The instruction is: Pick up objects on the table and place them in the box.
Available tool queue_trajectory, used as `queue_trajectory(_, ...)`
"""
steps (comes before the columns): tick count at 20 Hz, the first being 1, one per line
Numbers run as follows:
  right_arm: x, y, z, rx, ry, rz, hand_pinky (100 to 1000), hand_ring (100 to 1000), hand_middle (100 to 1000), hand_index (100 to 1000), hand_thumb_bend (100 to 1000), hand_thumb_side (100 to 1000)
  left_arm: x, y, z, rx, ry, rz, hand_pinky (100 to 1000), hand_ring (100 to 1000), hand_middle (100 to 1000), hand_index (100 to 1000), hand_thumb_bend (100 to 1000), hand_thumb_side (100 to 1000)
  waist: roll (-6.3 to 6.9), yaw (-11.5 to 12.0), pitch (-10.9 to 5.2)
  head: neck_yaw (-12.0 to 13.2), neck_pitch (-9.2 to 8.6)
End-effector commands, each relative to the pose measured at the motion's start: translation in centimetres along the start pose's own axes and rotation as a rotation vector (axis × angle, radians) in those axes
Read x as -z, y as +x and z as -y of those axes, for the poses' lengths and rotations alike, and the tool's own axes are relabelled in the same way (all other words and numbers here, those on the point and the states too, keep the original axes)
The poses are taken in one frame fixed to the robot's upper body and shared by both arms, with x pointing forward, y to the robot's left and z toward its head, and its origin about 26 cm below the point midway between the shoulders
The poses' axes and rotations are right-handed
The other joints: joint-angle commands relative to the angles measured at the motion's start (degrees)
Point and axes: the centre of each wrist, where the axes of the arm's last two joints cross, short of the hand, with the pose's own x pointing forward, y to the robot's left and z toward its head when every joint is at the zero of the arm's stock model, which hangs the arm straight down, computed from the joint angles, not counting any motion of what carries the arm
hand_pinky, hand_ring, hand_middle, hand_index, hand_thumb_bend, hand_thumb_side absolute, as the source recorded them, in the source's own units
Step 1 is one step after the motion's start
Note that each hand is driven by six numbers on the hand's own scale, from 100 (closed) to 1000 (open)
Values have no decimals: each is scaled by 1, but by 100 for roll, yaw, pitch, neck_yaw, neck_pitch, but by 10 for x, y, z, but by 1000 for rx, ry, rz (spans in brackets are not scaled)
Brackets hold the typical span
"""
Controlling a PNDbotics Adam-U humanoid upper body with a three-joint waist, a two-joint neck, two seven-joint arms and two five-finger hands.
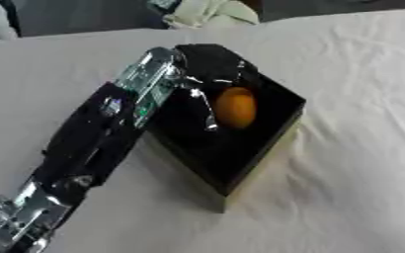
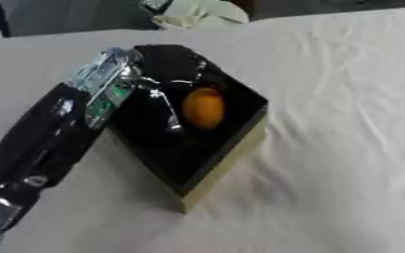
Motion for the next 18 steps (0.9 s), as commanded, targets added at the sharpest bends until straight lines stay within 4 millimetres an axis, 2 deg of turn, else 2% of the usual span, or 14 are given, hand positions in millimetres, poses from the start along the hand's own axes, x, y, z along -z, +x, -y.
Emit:
queue_trajectory(1, 5, 5, 2, -6, 1, 29, 770, 751, 667, 860, 292, 1000, -10, -6, -16, 12, 59, -22, 610, 776, 808, 877, 539, 462, -37, 3, -111, -8, -14)
queue_trajectory(6, 5, 5, 3, -9, -1, 29, 770, 751, 668, 861, 291, 1000, -23, -7, -32, -13, 156, -36, 576, 745, 780, 841, 470, 435, -42, 12, -123, -16, -37)
queue_trajectory(10, 6, 5, 4, -12, -5, 32, 770, 751, 668, 861, 292, 1000, -46, -12, -52, -46, 284, -69, 528, 693, 744, 799, 409, 406, -41, 26, -132, -38, -61)
queue_trajectory(13, 6, 5, 5, -16, -11, 34, 769, 751, 668, 861, 294, 1000, -78, -19, -63, -99, 405, -145, 507, 664, 728, 771, 373, 395, -36, 44, -133, -99, -90)
queue_trajectory(18, 7, 5, 7, -26, -20, 41, 769, 750, 668, 861, 295, 1000, -140, -27, -73, -196, 621, -317, 488, 634, 711, 747, 364, 380, -39, 87, -122, -196, -73)
